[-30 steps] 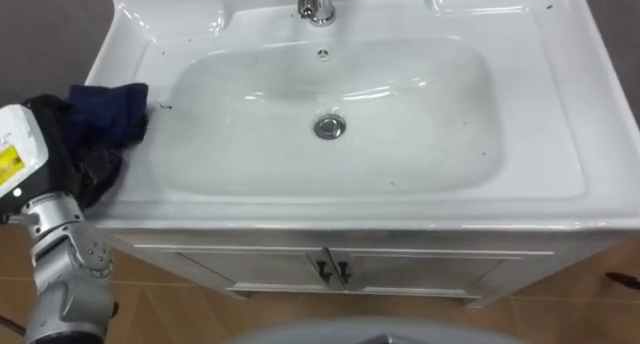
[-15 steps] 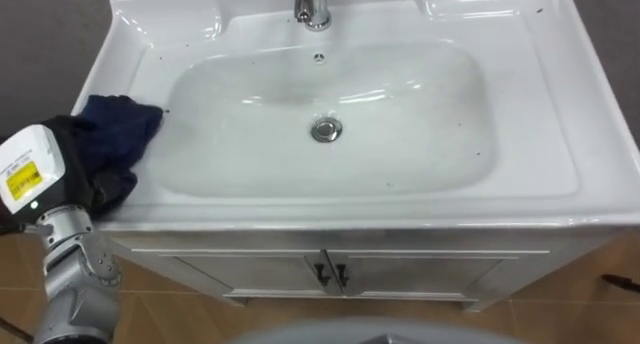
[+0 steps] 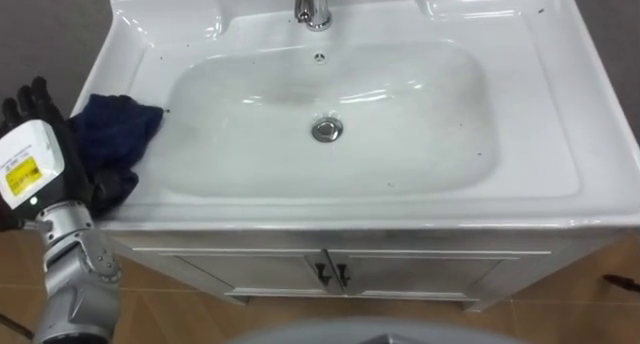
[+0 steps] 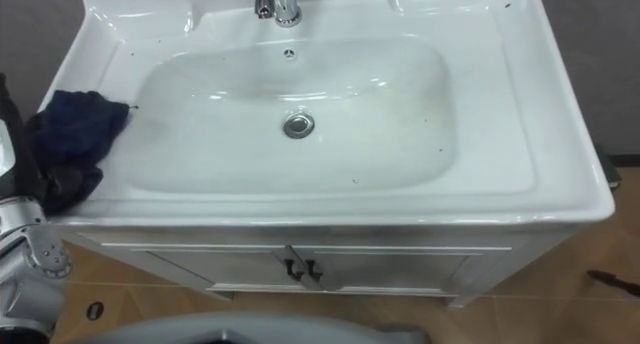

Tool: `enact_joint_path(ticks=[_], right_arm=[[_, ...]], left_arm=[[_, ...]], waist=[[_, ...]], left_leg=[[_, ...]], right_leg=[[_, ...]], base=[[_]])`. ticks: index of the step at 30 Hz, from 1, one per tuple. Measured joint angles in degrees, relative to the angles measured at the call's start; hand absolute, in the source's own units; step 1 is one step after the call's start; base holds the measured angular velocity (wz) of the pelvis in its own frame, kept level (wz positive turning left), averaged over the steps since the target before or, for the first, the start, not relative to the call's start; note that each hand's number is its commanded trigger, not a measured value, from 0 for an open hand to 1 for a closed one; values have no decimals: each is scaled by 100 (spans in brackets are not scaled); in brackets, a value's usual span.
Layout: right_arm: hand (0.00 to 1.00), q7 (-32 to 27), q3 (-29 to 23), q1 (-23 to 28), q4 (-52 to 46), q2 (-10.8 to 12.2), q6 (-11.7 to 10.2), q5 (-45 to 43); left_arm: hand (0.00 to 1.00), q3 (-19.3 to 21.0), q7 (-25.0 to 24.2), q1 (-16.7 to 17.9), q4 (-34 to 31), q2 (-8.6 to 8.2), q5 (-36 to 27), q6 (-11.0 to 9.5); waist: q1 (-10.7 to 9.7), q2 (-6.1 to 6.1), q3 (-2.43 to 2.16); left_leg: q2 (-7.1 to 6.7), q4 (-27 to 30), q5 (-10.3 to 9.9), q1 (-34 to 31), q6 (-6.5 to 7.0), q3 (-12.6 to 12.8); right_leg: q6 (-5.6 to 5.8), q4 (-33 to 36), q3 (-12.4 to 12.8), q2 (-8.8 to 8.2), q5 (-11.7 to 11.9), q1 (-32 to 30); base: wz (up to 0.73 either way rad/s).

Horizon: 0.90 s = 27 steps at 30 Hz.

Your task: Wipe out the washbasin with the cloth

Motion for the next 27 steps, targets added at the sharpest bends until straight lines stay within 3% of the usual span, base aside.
enact_joint_path(ticks=[11, 14, 20, 27], right_arm=[[0, -180, 15, -23, 9, 44, 1, 229], [0, -230, 16, -30, -9, 101, -13, 394], [0, -230, 2, -30, -14, 119, -122, 506], [0, -230, -12, -29, -7, 126, -147, 471]], left_arm=[[0, 3, 5, -128, -585, -5, -32, -39], [0, 12, 40, -129, -1081, -5, -710, -92], [0, 111, 247, -160, -1355, -5, -1751, -232], [0, 625, 631, -378, -1761, -4, -1801, -368]], waist=[[53, -10, 10], [61, -13, 13], [63, 12, 14], [93, 56, 13]], left_leg=[[-6, -10, 0, -46, 0, 9], [-7, -7, 0, -57, 0, 7], [-4, -3, 0, -56, -1, 5], [-15, 20, 0, -85, -1, -4]], right_leg=[[0, -36, -13, 0, 0, -36], [0, -43, -47, 1, 0, -33], [-1, -44, -23, 4, 0, -35], [0, -77, -17, -1, 1, -36]], base=[[1], [0], [0], [1]])
